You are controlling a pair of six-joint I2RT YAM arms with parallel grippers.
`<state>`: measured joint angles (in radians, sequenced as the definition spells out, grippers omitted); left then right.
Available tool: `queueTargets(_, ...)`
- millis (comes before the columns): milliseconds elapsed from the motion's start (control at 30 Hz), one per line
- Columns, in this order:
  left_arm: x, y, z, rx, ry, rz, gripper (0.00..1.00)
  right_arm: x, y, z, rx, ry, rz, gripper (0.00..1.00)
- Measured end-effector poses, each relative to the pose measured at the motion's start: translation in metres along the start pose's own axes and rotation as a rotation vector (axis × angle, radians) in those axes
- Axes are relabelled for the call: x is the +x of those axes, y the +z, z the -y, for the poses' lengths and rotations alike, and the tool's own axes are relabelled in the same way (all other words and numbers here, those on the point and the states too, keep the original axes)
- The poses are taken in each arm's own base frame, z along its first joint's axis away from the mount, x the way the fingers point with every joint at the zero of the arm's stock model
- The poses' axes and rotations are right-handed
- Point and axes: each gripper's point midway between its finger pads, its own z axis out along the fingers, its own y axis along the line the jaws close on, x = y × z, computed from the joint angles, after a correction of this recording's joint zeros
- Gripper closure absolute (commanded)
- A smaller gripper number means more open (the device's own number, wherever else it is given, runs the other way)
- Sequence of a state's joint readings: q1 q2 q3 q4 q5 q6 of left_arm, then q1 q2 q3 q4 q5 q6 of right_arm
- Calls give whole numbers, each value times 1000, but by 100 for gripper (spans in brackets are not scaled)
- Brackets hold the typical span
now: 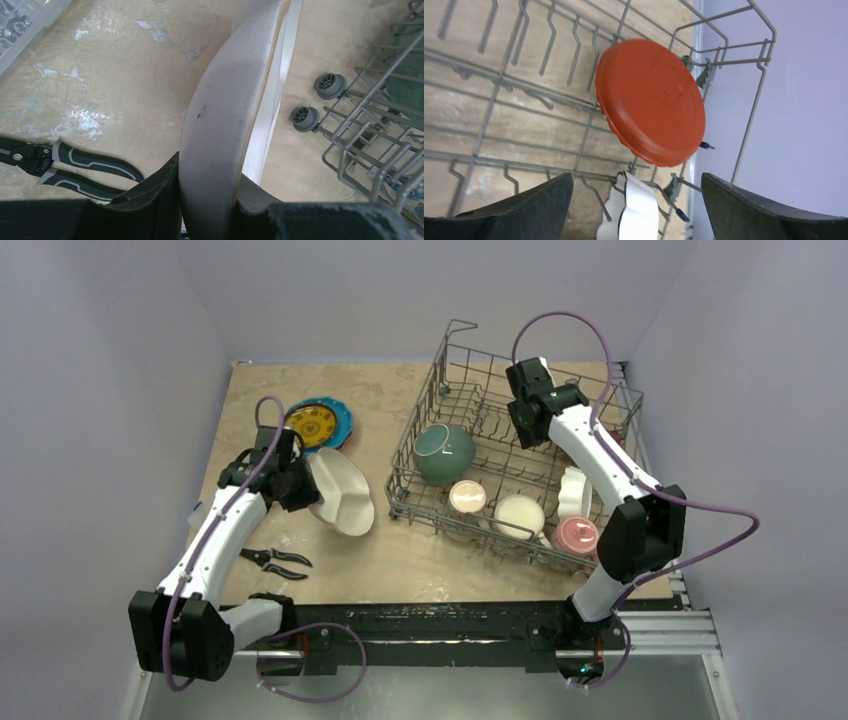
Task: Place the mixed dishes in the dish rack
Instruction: Place the plate at the center of the board.
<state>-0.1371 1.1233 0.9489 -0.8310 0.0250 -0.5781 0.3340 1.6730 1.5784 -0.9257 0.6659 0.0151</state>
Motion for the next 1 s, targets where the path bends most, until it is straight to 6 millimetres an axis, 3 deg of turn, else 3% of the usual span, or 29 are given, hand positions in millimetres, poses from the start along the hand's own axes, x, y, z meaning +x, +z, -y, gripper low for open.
queueTargets(367,7,26,-4,-14,27,-80,100,33,28,-6,79,-303,-66,12)
queueTargets(600,3,35,-3,-12,2,-118,100,25,36,-4,105,-377,-34,20)
queueTargets(700,0,38,-3,-25,-10,-146,100,20,39,0,138,-398,-25,30)
queueTargets(800,-3,42,-3,-29,-18,-159,93,16,41,5,164,-407,-20,38)
queueTargets(1000,-2,42,-4,-32,-24,-164,79,14,44,19,207,-407,-30,36)
